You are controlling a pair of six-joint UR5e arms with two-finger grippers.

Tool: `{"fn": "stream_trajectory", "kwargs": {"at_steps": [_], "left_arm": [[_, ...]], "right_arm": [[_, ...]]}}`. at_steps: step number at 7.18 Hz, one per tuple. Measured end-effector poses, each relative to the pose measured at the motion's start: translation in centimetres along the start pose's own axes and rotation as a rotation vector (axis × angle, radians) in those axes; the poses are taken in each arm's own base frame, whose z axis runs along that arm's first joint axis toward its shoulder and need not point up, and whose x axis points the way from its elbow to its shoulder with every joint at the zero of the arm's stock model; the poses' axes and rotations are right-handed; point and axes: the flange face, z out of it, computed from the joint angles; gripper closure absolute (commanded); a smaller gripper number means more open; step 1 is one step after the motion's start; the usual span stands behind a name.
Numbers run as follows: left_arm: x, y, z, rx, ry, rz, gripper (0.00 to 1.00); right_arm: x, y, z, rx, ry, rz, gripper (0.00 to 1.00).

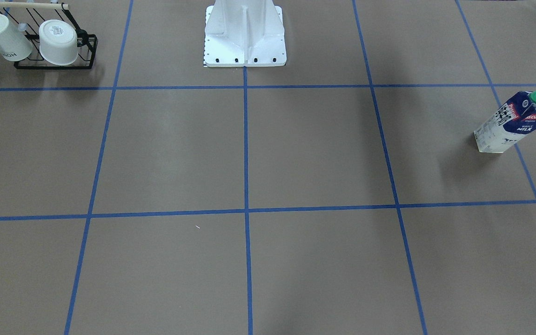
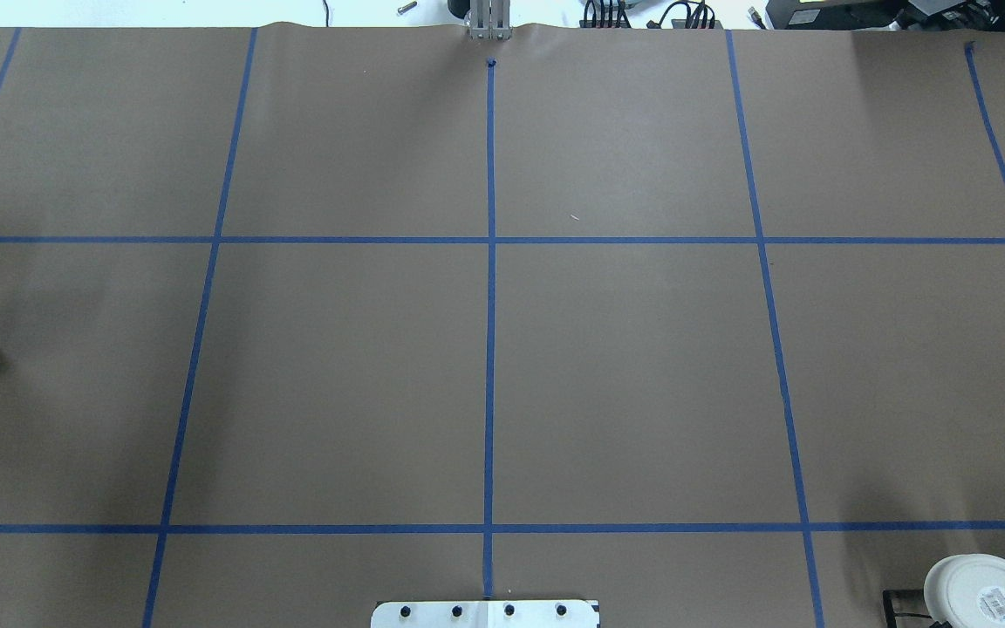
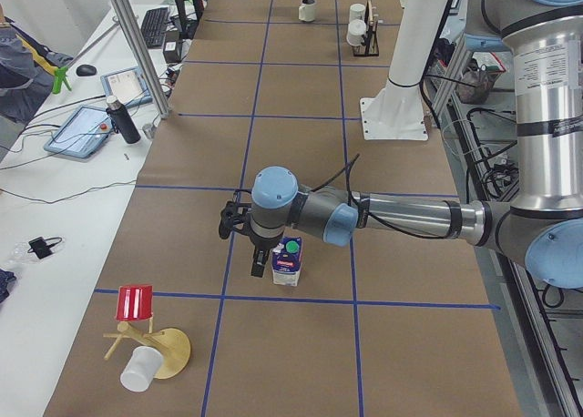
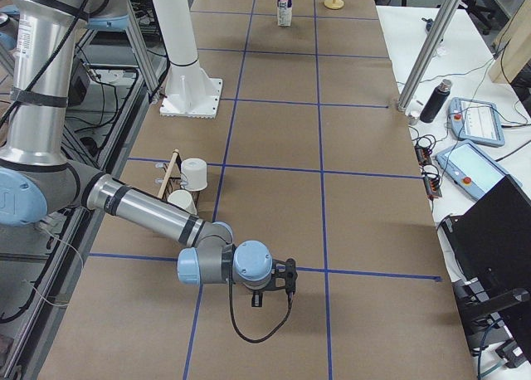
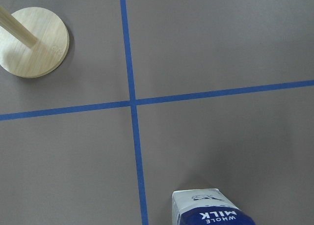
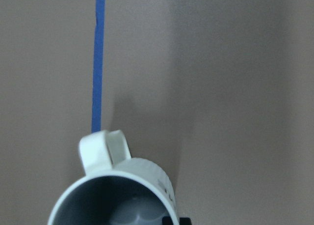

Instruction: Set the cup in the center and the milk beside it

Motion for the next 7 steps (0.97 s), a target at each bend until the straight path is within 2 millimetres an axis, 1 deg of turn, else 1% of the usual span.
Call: {"fn": "stream_trajectory", "kwargs": {"at_steps": [1,2,3,4,5,6,7], "left_arm": [[0.0,0.0,0.0,0.0,0.001,0.0,0.01],[0.1,0.0,0.0,0.0,0.002,0.0,0.02],[0.1,0.0,0.0,0.0,0.004,0.0,0.02],[0.1,0.0,0.0,0.0,0.004,-0.001,0.02],[0.0,0.0,0.0,-0.001,0.004,-0.002,0.02],[0.0,0.0,0.1,-0.002,0.004,-0.002,0.01],[-0.1,0.0,0.1,-0.002,0.004,-0.003,0.02]], "right_arm": [[-1.2,-0.5,-0.6,0.011,-0.027,-0.017,1.0],[-3.9,-1.7,-1.8,0.03,-0.066,-0.044,1.0],[-8.2,-3.3,-3.2,0.046,-0.095,-0.053,1.0],[-14.1,-5.7,-4.3,0.053,-0.119,-0.031,1.0],[-21.4,-9.0,-4.6,0.053,-0.142,-0.008,1.0],[-29.3,-12.1,-3.9,0.054,-0.149,0.007,1.0],[-39.0,-14.7,-1.9,0.066,-0.144,0.036,1.0]]}}
